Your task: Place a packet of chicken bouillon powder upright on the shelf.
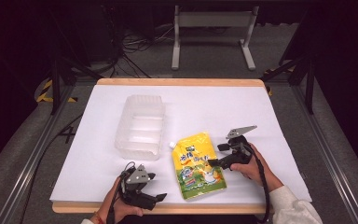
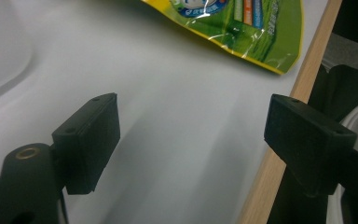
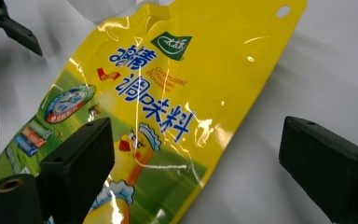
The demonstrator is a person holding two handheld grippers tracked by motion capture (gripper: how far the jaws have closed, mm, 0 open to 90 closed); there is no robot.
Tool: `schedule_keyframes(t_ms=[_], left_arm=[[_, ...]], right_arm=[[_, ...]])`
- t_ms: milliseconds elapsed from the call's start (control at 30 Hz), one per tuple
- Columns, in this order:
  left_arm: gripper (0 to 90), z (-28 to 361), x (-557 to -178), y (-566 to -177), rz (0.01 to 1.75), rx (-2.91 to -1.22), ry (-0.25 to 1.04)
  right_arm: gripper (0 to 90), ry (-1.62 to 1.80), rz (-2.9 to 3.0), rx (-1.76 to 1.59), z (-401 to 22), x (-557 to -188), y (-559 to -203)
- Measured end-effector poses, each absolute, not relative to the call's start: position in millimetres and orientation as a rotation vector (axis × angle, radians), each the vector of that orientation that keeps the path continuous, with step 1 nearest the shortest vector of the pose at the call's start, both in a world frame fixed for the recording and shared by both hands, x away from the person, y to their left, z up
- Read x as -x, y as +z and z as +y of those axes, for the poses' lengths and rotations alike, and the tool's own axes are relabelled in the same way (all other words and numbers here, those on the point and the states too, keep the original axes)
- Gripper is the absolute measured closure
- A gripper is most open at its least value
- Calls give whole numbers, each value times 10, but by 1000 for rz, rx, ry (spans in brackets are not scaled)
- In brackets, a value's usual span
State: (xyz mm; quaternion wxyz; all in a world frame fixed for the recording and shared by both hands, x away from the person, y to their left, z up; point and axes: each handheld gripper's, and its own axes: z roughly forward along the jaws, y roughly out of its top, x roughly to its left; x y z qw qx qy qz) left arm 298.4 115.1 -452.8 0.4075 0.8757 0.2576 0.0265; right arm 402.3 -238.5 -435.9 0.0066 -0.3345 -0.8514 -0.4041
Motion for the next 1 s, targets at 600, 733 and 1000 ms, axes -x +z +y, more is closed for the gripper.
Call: schedule_keyframes(t_ms=[600,733,1000], left_arm=[[139,630,-3239,-4543,697,-2172,-59],[174,583,-3286,-4540,712,-2158,-64],[470,555,-3368,-4480,738,-2114,-87]], right_arm=[[206,-1273,-2502,972,-2274,-3986,-4435],[332,-1287,-2500,940,-2280,-3961,-4422],[613,-1314,-2538,948,-2372,-3905,-4356]])
